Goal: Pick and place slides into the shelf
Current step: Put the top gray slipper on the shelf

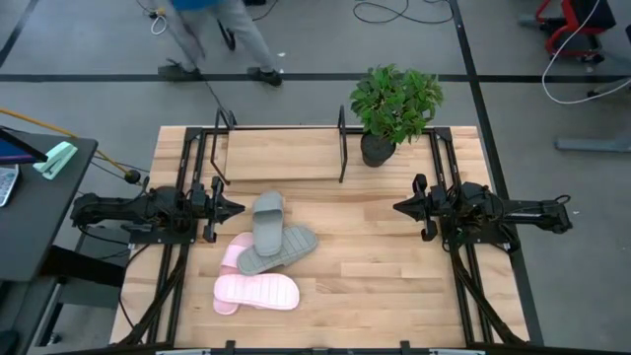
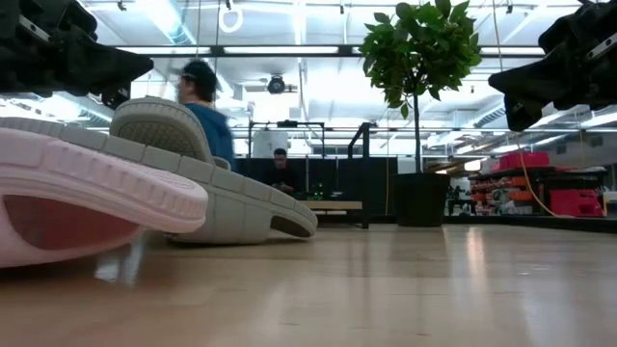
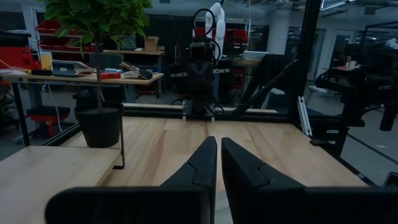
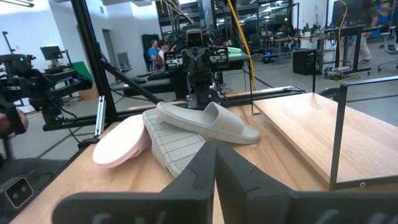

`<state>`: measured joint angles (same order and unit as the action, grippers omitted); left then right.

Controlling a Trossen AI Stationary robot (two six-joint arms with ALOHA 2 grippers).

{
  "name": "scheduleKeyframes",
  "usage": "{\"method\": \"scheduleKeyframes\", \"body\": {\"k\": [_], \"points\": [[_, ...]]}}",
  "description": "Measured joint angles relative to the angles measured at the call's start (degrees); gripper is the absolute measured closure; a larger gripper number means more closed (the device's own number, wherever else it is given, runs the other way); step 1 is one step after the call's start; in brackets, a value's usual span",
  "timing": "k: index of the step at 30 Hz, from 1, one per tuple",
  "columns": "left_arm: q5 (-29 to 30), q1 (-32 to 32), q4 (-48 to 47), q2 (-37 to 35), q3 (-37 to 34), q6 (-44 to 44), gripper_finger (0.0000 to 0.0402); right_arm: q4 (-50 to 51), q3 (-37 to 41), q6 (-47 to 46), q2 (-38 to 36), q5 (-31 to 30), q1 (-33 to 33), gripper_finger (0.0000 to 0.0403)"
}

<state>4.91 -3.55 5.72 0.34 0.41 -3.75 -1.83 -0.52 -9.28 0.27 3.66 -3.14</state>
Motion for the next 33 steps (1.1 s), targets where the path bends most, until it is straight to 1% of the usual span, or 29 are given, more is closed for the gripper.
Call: {"method": "scheduleKeyframes", "body": {"k": [8, 22, 33], "points": [[0.0, 0.0, 0.0, 0.0, 0.0, 0.0, 0.0363, 0.0, 0.0, 0.0, 0.0, 0.0, 0.0, 0.0385], [0.0, 0.0, 0.0, 0.0, 0.0, 0.0, 0.0379, 0.0, 0.0, 0.0, 0.0, 0.0, 0.0, 0.0385], [0.0, 0.0, 0.0, 0.0, 0.0, 0.0, 0.0365, 0.0, 0.0, 0.0, 0.0, 0.0, 0.0, 0.0385]]}}
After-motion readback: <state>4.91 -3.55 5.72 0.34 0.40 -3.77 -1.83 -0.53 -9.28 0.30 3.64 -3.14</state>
